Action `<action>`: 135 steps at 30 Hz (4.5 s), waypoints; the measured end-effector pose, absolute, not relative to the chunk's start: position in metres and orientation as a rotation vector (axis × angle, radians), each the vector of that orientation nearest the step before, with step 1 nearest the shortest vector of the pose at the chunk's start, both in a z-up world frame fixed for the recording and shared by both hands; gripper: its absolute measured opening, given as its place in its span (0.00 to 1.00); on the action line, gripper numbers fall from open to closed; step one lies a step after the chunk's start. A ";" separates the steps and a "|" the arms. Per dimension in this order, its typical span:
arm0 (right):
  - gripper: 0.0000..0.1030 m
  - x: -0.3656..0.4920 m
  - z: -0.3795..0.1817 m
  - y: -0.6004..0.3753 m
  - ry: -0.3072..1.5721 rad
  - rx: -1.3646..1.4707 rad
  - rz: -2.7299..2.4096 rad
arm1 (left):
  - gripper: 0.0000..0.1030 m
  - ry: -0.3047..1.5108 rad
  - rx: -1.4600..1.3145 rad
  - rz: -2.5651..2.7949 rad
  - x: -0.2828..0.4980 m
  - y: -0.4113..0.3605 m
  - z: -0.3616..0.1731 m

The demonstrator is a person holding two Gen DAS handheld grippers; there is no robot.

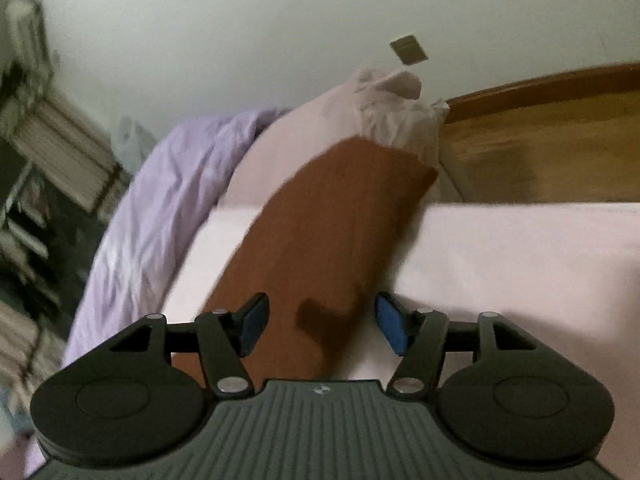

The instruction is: Fold large clothes

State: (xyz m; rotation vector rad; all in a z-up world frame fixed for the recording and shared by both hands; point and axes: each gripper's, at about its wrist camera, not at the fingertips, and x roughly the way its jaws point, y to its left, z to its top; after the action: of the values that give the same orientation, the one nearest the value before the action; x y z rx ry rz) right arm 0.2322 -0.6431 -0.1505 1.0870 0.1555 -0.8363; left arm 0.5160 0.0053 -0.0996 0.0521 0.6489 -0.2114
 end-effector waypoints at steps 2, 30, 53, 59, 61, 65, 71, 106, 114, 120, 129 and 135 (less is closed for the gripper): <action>0.70 0.234 -0.154 -0.652 0.114 1.114 -0.839 | 1.00 0.652 0.067 -0.206 0.517 0.005 -0.099; 0.11 0.344 0.015 -0.430 0.013 0.401 -0.259 | 1.00 0.633 0.077 -0.179 0.500 0.021 -0.078; 0.54 0.369 -0.041 -0.381 0.401 0.367 -0.216 | 0.85 0.919 -0.417 -0.627 0.544 -0.071 -0.089; 0.53 0.371 -0.080 -0.401 0.490 0.437 -0.269 | 0.12 0.884 -0.366 -0.633 0.549 -0.090 -0.080; 0.53 0.371 -0.078 -0.398 0.457 0.447 -0.252 | 0.12 0.819 -0.339 -0.637 0.545 -0.084 -0.068; 0.55 0.376 -0.074 -0.397 0.422 0.441 -0.252 | 0.12 0.772 -0.307 -0.571 0.548 -0.072 -0.062; 0.53 0.396 -0.106 -0.402 0.534 0.464 -0.272 | 0.19 0.878 -0.271 -0.517 0.562 -0.075 -0.106; 0.46 0.428 -0.089 -0.387 0.585 0.337 -0.317 | 0.43 0.679 0.079 -0.443 0.546 -0.134 -0.070; 0.46 0.373 -0.066 -0.334 0.522 0.272 -0.182 | 0.47 0.687 0.121 -0.375 0.481 -0.077 -0.058; 0.46 0.359 -0.078 -0.302 0.588 0.256 -0.143 | 0.55 0.701 0.098 -0.318 0.451 -0.040 -0.068; 0.46 0.348 -0.106 -0.298 0.654 0.315 -0.178 | 0.60 0.795 0.024 -0.298 0.446 -0.018 -0.108; 0.46 0.342 -0.114 -0.289 0.610 0.270 -0.192 | 0.62 0.768 -0.027 -0.303 0.441 -0.011 -0.113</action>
State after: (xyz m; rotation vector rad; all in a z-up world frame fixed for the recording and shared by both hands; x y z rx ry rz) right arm 0.3417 -0.2895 -0.1137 0.2704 0.6104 -0.1916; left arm 0.4406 -0.0106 -0.1127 -0.0274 0.7680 -0.3025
